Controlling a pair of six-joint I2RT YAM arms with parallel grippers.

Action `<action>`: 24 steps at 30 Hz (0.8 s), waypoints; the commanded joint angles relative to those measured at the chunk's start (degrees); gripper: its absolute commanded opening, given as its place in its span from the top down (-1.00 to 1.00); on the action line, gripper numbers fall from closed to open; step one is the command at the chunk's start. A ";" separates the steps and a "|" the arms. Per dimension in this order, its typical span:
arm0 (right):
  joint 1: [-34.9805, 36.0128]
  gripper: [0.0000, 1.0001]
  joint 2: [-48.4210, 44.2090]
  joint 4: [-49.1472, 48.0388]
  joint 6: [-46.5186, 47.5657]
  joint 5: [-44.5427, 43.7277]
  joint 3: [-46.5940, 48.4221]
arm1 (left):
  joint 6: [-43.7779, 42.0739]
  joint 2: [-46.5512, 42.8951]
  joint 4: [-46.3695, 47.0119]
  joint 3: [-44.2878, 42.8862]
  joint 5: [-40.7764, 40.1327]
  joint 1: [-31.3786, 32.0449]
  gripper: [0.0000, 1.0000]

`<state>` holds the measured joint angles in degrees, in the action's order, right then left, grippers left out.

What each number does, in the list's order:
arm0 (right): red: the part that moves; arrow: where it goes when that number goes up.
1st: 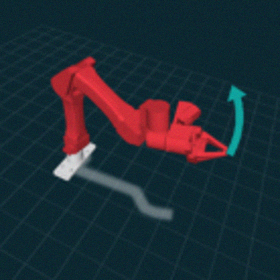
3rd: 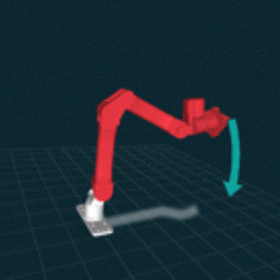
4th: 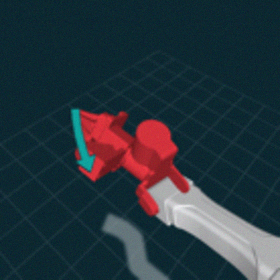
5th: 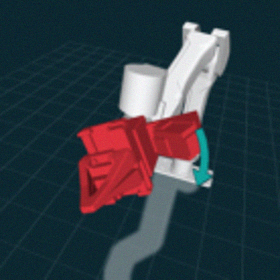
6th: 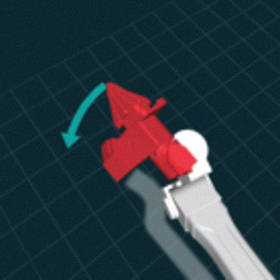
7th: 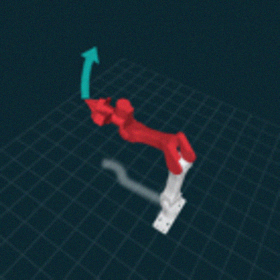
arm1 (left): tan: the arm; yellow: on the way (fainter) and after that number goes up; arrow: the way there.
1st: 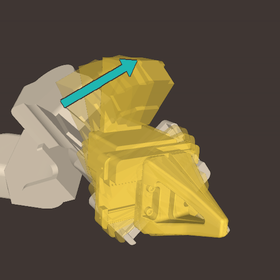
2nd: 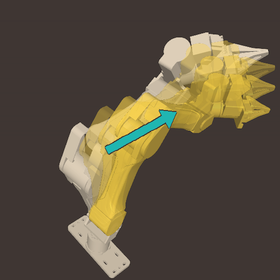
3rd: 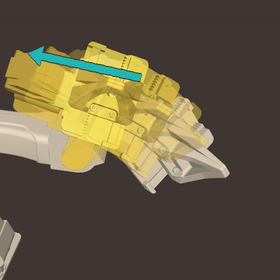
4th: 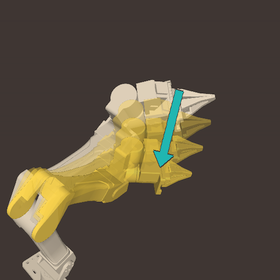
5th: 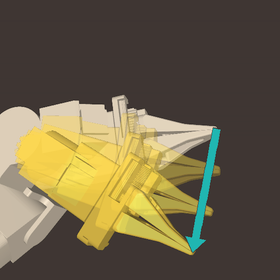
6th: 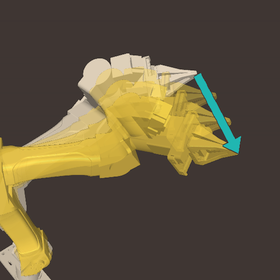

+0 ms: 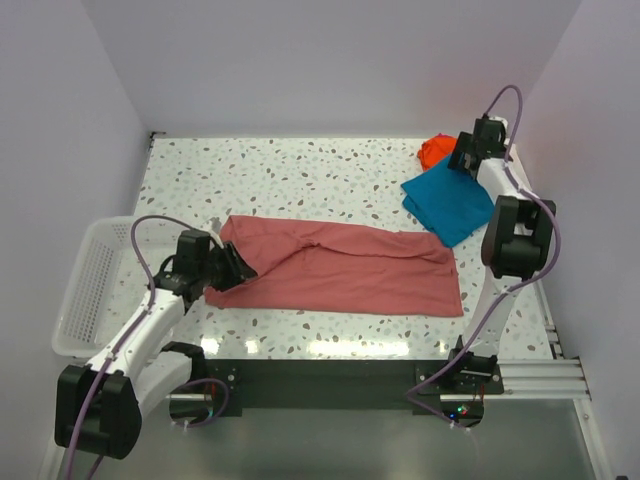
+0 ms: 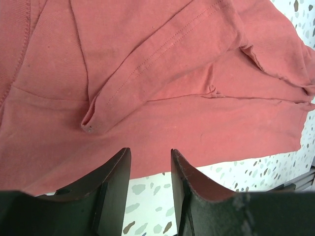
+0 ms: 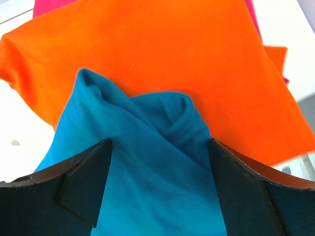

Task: Fold and stack the t-shirts
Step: Fold the tshirt

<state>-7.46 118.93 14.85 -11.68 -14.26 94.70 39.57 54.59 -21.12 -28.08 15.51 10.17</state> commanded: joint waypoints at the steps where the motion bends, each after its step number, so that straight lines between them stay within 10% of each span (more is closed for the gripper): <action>1: -0.01 -0.61 1.82 -0.44 5.00 0.73 4.88 | -1.69 0.34 3.02 -2.51 1.72 0.20 0.14; 7: -0.01 -0.39 6.13 2.37 5.35 1.96 9.01 | -1.60 1.75 3.72 -2.95 2.25 0.20 0.16; 18: -0.01 1.00 8.86 5.98 4.57 0.21 12.79 | -1.16 3.95 4.60 -3.92 2.60 0.20 0.19; 24: -0.01 1.00 7.80 3.43 1.58 -6.82 13.06 | -1.16 5.09 5.13 -4.09 2.25 0.20 0.21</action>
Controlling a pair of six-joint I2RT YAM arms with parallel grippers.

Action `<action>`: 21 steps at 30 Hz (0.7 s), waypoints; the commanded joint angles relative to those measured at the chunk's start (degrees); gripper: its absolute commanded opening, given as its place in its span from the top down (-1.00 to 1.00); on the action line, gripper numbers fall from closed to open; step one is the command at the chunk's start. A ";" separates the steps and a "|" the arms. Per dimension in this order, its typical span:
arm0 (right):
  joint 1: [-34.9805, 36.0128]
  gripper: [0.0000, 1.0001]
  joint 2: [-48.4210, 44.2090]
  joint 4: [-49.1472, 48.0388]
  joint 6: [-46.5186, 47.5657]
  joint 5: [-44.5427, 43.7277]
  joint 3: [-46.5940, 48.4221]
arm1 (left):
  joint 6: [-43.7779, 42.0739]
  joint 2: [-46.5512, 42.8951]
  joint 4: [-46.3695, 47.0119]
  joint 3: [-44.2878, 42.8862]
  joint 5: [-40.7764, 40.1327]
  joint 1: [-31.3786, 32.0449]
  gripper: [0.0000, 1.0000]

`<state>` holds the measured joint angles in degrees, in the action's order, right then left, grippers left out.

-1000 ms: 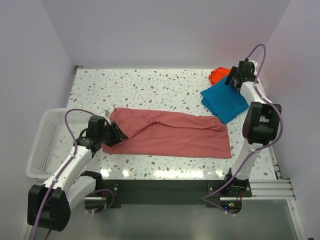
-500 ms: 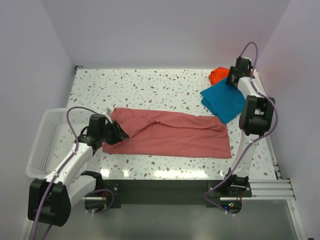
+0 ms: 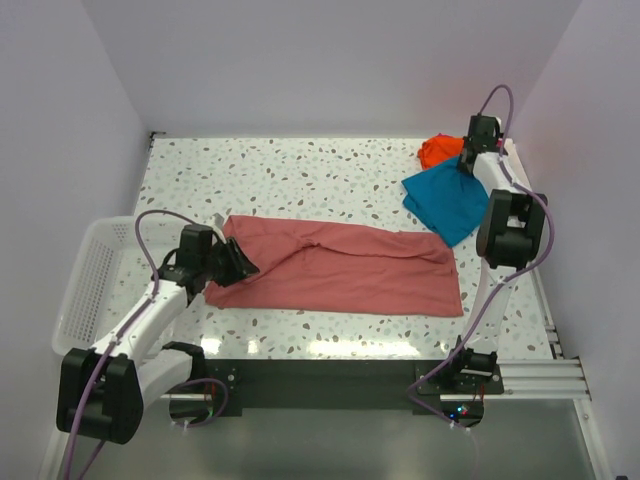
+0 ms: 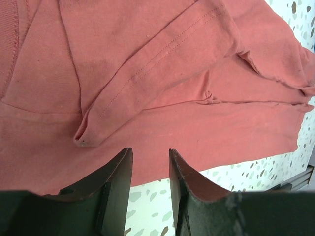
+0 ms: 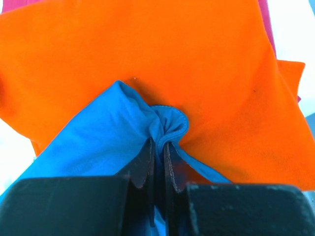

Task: Fold and stack the t-shirts
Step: Fold the tshirt

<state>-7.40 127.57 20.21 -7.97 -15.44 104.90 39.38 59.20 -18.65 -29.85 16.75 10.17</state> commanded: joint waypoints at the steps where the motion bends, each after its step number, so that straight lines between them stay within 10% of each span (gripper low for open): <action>1: -0.07 1.00 -0.92 -2.36 -2.49 -6.35 2.94 | -0.97 0.65 2.66 -2.41 0.91 0.20 0.21; 21: -2.44 1.00 10.59 1.33 -16.02 -17.17 22.01 | -1.23 3.64 3.71 -3.38 -0.23 0.20 0.22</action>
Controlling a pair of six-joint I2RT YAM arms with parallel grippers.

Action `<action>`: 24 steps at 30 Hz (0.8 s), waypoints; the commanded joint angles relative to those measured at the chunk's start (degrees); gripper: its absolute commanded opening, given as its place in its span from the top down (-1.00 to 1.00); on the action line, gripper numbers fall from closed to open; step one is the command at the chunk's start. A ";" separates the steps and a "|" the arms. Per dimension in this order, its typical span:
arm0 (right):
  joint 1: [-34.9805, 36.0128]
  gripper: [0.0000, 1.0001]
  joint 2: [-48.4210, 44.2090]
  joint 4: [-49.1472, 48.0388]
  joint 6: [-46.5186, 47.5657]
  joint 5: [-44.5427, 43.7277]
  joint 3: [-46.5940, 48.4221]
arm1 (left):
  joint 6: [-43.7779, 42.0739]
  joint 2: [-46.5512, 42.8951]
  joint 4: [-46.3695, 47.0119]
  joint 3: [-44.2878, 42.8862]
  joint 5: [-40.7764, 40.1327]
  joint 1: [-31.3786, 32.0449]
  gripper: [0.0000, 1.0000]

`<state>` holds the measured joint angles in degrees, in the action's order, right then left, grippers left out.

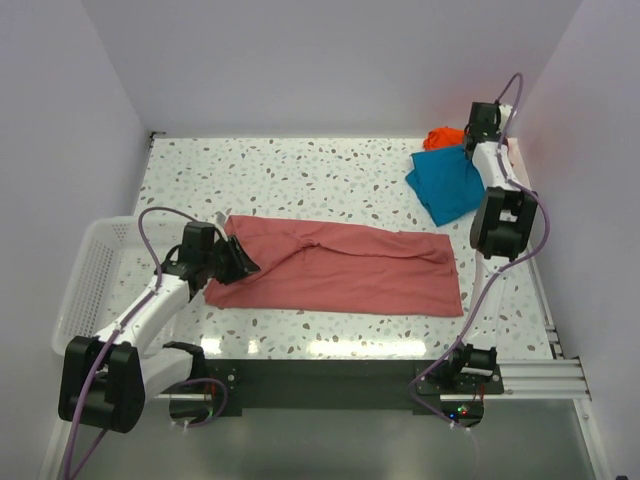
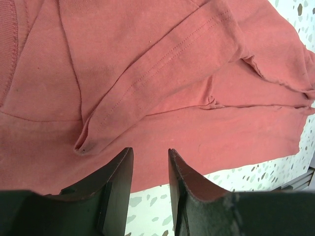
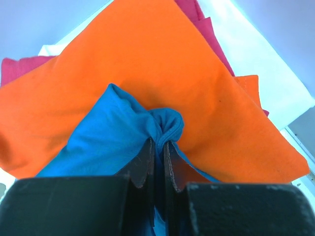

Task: Fold and stack the t-shirts
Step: Fold the tshirt

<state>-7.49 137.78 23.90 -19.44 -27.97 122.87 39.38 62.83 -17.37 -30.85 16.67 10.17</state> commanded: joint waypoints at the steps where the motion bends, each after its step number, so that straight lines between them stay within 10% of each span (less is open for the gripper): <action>1: -2.62 1.00 0.56 -2.45 -4.99 -4.73 4.57 | -1.14 0.10 2.34 -2.37 -0.32 0.20 0.22; 14: -3.59 0.94 -2.07 -5.09 -9.38 -5.09 0.44 | -0.70 -0.60 2.69 -1.85 -0.49 0.20 0.21; 21: -3.59 -0.62 -7.06 -6.58 -9.22 -0.95 -5.34 | -0.53 -0.60 3.13 -2.98 -1.28 0.20 0.16; 24: -3.68 -0.86 -9.36 -5.28 -8.77 0.36 -6.93 | -0.62 -0.43 2.86 -4.56 -2.42 0.20 0.11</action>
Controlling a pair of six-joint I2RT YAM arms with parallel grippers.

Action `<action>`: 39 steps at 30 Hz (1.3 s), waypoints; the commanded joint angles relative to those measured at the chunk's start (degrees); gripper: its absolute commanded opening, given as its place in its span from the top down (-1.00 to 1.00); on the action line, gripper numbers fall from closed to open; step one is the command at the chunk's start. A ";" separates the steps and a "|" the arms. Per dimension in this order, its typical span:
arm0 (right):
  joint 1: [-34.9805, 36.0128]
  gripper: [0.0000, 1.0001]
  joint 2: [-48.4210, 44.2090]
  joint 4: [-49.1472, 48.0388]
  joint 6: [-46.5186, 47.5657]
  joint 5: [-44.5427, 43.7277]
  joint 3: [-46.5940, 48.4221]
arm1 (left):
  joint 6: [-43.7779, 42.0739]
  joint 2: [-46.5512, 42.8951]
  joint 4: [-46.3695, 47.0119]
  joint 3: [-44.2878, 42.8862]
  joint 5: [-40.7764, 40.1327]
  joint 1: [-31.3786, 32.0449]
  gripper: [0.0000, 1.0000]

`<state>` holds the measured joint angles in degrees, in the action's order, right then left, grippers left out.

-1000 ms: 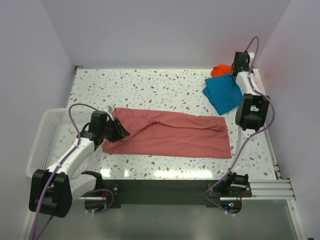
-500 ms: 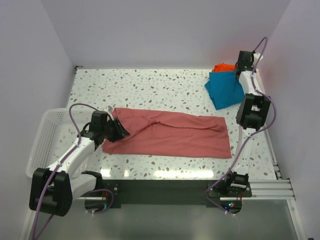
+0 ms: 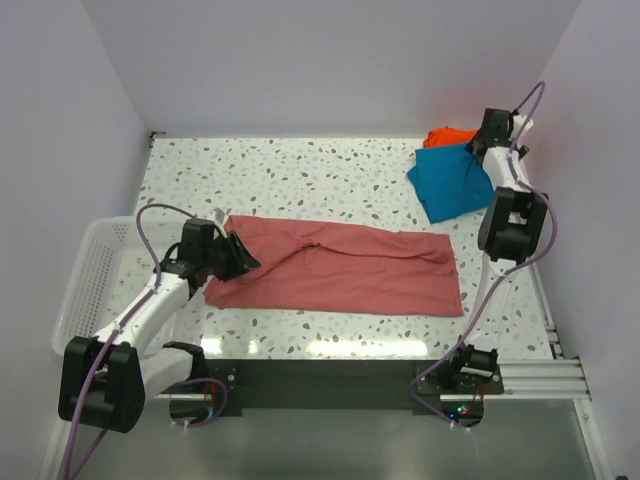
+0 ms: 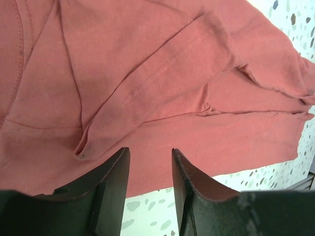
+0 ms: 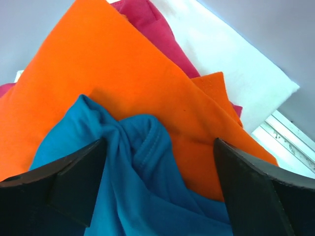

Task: Fold and stack the t-shirts
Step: Fold the tshirt

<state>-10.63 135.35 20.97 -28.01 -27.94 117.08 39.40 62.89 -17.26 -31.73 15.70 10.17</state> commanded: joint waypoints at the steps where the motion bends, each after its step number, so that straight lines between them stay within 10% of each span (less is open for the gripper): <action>1: -0.53 -0.88 -8.59 -2.08 -0.29 0.61 -1.84 | -0.81 -0.49 2.75 -4.13 -1.73 0.20 0.09; 21: 4.91 -0.91 -49.01 -5.94 -7.06 14.23 -54.55 | 0.86 19.97 2.58 -22.58 -12.89 5.63 -0.15; 39: 12.57 -0.78 -66.09 -2.17 -2.67 11.60 -71.99 | -2.57 36.33 -0.15 -35.77 -19.66 12.94 -0.26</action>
<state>1.61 71.13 19.33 -31.99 -14.11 45.50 38.81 97.89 -18.24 -63.59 -2.42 22.00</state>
